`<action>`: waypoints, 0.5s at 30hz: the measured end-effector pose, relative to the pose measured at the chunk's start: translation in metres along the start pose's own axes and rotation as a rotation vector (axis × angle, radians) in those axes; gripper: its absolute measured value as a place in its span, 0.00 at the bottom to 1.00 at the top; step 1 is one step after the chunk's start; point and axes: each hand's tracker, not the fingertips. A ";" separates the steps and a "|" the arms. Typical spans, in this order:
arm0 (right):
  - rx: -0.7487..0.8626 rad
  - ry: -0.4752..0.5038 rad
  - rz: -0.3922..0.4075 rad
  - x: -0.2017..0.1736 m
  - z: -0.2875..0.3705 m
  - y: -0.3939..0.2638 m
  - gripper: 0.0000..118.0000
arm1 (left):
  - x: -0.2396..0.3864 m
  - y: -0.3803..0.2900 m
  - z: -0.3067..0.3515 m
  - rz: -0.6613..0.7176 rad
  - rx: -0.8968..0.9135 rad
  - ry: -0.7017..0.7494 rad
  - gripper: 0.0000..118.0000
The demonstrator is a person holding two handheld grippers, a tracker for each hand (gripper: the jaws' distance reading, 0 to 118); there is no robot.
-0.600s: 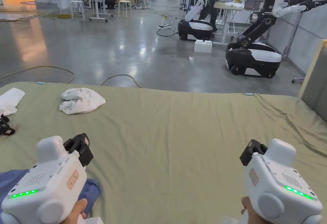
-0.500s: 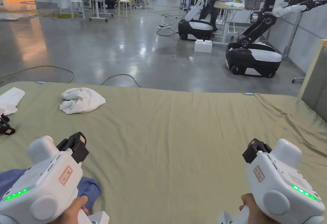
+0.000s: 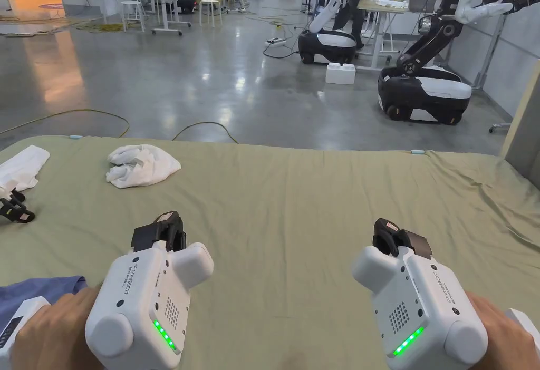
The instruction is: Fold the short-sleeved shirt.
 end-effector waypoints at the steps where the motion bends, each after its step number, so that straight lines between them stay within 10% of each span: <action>1: -0.008 0.018 -0.048 0.001 0.001 0.001 0.00 | -0.002 0.001 0.001 0.032 -0.003 -0.006 0.07; 11: -0.238 0.007 -1.068 0.026 -0.008 -0.020 0.00 | -0.039 -0.033 -0.007 1.274 -0.132 -0.165 0.07; 15: -0.265 -0.036 -1.309 0.027 -0.005 -0.029 0.00 | -0.034 -0.051 -0.014 1.514 -0.164 -0.139 0.07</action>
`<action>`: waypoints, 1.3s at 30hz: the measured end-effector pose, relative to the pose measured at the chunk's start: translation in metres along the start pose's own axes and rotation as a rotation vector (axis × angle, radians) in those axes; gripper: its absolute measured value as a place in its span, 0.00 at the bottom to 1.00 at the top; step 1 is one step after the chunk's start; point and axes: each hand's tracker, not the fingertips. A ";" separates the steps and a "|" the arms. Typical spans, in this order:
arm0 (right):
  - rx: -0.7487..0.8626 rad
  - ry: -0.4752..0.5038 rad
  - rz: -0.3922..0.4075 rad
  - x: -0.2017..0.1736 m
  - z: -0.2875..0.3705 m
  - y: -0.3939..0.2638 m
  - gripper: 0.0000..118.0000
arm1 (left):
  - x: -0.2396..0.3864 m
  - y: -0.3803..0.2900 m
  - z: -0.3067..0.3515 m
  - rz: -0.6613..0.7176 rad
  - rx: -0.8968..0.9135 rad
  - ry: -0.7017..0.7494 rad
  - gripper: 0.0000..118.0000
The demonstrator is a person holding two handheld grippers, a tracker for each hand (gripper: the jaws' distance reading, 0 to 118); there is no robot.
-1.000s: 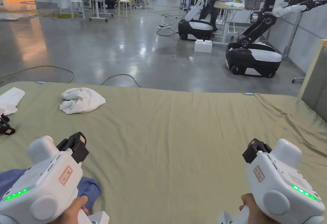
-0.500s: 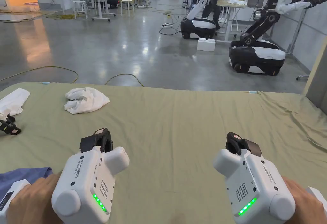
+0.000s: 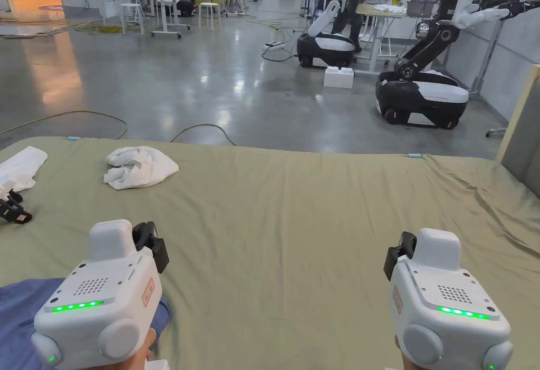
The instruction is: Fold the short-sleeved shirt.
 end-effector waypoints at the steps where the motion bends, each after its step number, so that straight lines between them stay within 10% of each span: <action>1: 0.011 -0.016 0.002 0.000 0.001 0.000 0.00 | -0.001 -0.005 -0.004 0.014 0.004 -0.007 0.07; 17: 0.021 0.054 0.129 -0.020 0.011 -0.003 0.00 | -0.080 -0.004 0.018 -0.161 -0.220 0.090 0.08; 27: -0.064 0.070 0.155 -0.025 0.001 -0.022 0.00 | -0.213 -0.028 0.005 -0.007 -0.643 0.169 0.09; 31: -0.097 0.072 0.170 -0.028 -0.002 -0.031 0.00 | -0.231 -0.054 -0.013 0.006 -0.775 0.185 0.81; 39: -0.150 0.076 0.195 -0.032 -0.006 -0.047 0.00 | -0.230 -0.111 -0.042 -0.042 -0.961 0.212 0.81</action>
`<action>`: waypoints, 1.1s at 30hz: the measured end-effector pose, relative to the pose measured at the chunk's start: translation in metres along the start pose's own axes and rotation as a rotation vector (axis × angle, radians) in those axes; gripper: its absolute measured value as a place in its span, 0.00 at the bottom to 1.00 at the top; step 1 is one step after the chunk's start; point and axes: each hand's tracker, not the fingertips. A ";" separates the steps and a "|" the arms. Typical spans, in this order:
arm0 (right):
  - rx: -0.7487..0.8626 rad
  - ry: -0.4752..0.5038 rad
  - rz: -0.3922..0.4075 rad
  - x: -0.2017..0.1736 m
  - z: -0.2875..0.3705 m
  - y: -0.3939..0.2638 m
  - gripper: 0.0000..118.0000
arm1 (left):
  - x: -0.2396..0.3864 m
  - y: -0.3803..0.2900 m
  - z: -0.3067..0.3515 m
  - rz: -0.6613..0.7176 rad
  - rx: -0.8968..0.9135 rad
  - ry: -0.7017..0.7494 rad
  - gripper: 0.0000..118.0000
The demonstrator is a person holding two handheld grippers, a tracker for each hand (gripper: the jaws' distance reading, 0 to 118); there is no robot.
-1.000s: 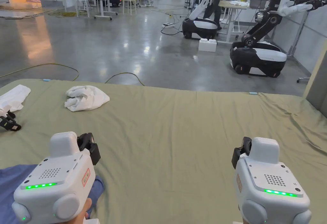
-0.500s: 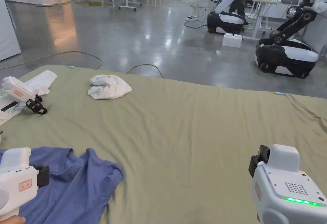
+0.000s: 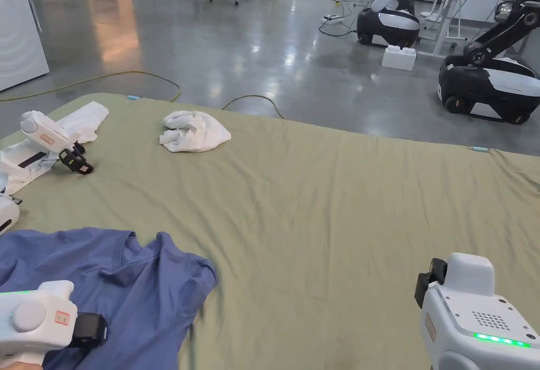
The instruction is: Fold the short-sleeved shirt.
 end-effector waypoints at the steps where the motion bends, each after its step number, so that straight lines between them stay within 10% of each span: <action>1: -0.005 0.002 0.002 0.000 0.000 -0.001 0.00 | 0.007 -0.004 -0.006 -0.030 -0.022 0.020 0.80; 8: -0.026 0.002 0.016 -0.001 0.001 -0.009 0.00 | 0.012 -0.008 -0.014 -0.099 0.092 0.085 0.58; 9: -0.030 0.002 0.017 -0.001 0.000 -0.009 0.00 | 0.012 -0.007 -0.013 -0.102 0.099 0.085 0.50; 10: -0.033 0.003 0.016 -0.001 0.000 -0.010 0.00 | 0.006 -0.004 -0.013 -0.105 0.108 0.086 0.16; 11: -0.036 0.004 0.014 -0.001 -0.001 -0.011 0.00 | 0.004 -0.002 -0.011 -0.113 0.139 0.107 0.03; 20: -0.030 0.000 -0.006 0.005 0.006 -0.011 0.00 | 0.000 -0.002 0.033 -0.009 0.304 -0.022 0.03; 33: 0.056 -0.042 -0.049 0.039 0.031 0.006 0.00 | 0.137 0.055 0.195 -0.202 0.753 -0.270 0.03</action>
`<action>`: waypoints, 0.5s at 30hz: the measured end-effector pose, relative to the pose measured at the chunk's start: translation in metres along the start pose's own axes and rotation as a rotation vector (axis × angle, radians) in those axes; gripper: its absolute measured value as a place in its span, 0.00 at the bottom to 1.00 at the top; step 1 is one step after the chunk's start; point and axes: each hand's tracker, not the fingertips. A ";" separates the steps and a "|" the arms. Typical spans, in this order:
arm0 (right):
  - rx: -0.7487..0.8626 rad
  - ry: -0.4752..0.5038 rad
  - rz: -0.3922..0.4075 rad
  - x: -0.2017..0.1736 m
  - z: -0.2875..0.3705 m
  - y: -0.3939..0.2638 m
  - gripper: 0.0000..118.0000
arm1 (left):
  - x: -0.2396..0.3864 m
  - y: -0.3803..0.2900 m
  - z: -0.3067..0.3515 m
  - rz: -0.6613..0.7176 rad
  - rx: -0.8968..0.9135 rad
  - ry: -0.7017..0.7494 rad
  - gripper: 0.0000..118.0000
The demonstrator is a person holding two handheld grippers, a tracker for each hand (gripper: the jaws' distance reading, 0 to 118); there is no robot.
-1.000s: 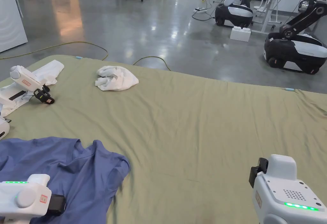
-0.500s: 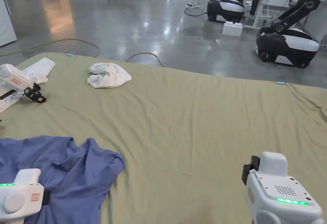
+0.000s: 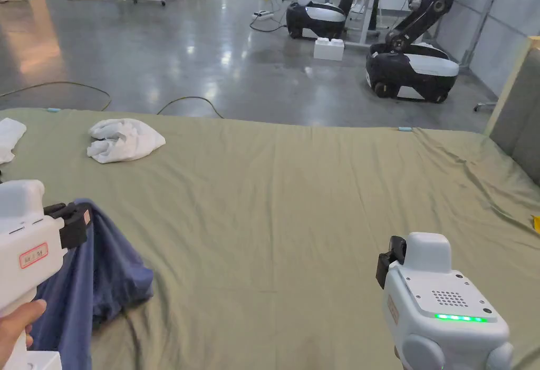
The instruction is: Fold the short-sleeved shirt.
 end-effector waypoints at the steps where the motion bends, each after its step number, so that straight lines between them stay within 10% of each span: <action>1: 0.006 -0.007 -0.003 0.005 0.003 0.001 0.00 | 0.015 0.012 -0.004 -0.020 0.016 -0.035 0.03; 15: 0.033 -0.129 -0.076 0.077 0.027 0.003 0.00 | 0.233 0.016 -0.082 -0.205 -0.079 -0.416 0.03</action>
